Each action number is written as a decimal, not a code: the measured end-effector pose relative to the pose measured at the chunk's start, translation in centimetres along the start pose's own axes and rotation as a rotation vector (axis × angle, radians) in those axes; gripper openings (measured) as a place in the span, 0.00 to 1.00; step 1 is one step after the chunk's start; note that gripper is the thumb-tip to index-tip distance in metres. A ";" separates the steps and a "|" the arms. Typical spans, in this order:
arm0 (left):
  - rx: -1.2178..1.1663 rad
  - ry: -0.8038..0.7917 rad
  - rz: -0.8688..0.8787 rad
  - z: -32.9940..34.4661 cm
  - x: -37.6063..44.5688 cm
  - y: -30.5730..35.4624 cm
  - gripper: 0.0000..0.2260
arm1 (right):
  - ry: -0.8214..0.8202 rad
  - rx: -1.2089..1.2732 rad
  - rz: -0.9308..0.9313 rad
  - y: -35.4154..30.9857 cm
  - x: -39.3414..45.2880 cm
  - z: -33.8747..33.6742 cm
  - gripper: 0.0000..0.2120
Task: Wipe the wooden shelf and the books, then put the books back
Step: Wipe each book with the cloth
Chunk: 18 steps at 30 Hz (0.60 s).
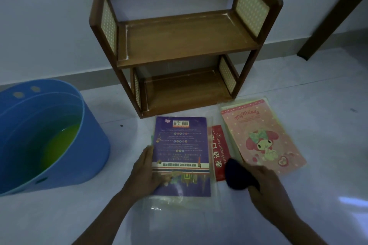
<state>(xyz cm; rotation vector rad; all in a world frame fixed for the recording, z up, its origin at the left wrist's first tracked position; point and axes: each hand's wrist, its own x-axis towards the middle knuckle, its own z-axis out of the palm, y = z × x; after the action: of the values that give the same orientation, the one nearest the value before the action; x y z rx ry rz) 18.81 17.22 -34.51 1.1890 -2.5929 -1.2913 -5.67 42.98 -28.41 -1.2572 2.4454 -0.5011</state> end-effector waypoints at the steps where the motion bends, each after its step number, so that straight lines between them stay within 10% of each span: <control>1: 0.002 -0.047 0.017 0.3 0.0 -0.3 0.54 | 0.067 0.059 0.009 -0.5 1.1 -0.3 0.28; 6: 0.094 -0.106 0.036 1.1 -0.9 0.4 0.62 | 0.027 -0.016 -0.079 -5.4 5.4 4.6 0.26; 14: 0.172 -0.070 0.108 1.2 -0.9 -0.8 0.61 | -0.196 -0.338 -0.716 -10.4 6.4 9.7 0.31; 18: 0.171 -0.074 0.078 1.2 -0.8 -0.2 0.59 | -0.063 -0.331 -0.142 -8.5 14.6 7.1 0.33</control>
<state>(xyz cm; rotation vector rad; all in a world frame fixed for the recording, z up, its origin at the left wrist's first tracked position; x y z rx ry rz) 19.11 18.46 -35.26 1.0673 -2.8211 -1.1414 -4.52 25.24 -32.81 -1.5573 2.4667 -0.0879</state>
